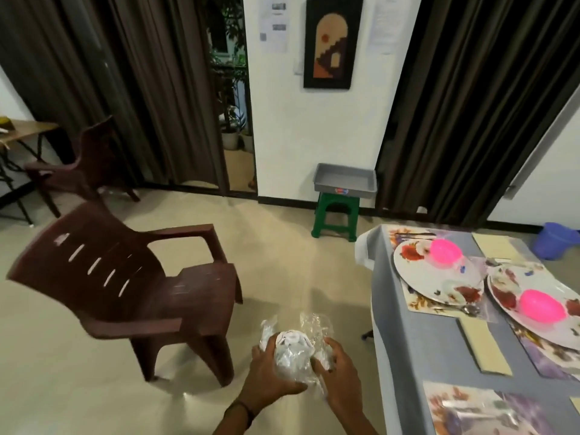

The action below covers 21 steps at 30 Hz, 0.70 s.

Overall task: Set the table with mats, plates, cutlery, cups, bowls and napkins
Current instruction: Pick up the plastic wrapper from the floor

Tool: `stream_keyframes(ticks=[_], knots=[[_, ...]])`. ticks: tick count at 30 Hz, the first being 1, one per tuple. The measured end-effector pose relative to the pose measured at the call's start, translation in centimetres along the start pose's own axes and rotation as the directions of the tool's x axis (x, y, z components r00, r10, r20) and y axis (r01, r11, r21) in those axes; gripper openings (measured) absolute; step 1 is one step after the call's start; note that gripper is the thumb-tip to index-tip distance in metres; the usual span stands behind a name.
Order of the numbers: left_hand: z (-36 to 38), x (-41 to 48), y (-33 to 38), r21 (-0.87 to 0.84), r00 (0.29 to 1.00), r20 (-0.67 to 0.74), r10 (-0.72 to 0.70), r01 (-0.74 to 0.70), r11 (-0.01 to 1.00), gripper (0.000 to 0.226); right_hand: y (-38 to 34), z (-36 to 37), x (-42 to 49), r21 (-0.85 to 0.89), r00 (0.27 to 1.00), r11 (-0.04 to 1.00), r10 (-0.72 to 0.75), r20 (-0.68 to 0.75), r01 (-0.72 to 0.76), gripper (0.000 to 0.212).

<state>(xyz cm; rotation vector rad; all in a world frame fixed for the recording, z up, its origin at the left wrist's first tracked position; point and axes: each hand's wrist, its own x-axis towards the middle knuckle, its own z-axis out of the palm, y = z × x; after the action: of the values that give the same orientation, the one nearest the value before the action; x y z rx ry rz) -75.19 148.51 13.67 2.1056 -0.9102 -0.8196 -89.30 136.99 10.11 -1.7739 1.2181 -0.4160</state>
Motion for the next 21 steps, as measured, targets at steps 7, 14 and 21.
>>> stream_keyframes(ticks=[7,14,21], knots=[[-2.5,13.0,2.9,0.032,0.998,0.054,0.044,-0.046,0.998,0.120,-2.9,0.2,12.0,0.027,0.998,0.999,0.019,-0.065,-0.018,0.051],[-5.7,28.8,5.5,0.035,0.985,0.142,0.101,-0.107,0.994,0.120,-6.0,1.9,26.3,0.036,0.985,0.998,0.060,-0.159,-0.055,0.049],[-9.2,43.5,10.7,0.050,0.948,0.251,0.197,-0.216,0.975,0.120,-12.5,0.0,38.1,0.043,0.955,0.989,0.146,-0.258,-0.140,0.057]])
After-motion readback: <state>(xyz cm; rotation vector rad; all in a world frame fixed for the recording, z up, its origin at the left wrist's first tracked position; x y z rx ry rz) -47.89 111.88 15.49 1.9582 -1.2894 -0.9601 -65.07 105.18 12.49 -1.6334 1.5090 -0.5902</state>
